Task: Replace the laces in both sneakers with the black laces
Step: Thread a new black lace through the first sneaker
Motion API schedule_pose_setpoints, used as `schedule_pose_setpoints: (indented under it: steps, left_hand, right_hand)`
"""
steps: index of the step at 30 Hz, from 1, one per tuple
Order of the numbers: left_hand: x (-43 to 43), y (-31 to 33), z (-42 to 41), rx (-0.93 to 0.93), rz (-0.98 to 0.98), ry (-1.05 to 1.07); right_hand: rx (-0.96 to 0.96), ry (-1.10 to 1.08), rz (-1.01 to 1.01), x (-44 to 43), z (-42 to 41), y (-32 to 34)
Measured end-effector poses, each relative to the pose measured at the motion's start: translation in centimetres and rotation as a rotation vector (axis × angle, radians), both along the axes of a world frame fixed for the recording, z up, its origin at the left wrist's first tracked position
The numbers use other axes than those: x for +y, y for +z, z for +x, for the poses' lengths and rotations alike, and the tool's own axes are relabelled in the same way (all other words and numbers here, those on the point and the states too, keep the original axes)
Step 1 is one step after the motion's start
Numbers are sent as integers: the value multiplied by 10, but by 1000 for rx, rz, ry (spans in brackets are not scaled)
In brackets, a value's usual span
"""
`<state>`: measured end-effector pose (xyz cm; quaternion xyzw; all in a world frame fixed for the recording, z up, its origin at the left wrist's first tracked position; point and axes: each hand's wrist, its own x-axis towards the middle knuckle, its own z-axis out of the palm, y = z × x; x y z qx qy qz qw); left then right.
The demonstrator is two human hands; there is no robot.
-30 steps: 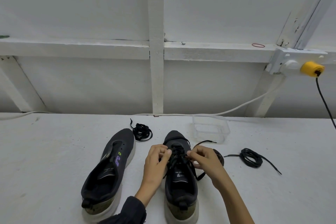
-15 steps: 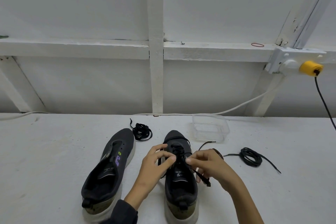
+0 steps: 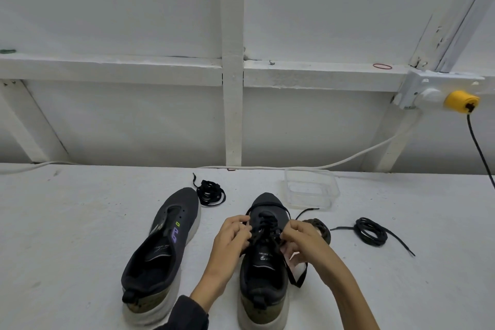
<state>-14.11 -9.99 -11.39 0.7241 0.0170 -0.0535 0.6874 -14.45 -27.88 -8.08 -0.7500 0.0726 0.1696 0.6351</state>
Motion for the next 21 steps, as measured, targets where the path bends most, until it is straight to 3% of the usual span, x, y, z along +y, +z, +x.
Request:
schedule_pose_setpoints:
  steps: [9,13,18,21]
  left_hand:
    - [-3,4,9,-136,322,-68]
    - [-5,2,7,-86,277,-19]
    - [-9,-2,-1,-13,129,117]
    - [-8,1,-1,-22,156,111]
  right_hand:
    - [-104,156,-55,-8,8,1]
    - [-66,150,-51,-13,10,2]
    - [-20,81,101,-22,3,-3]
    - [-22,34,112,-22,2,-6]
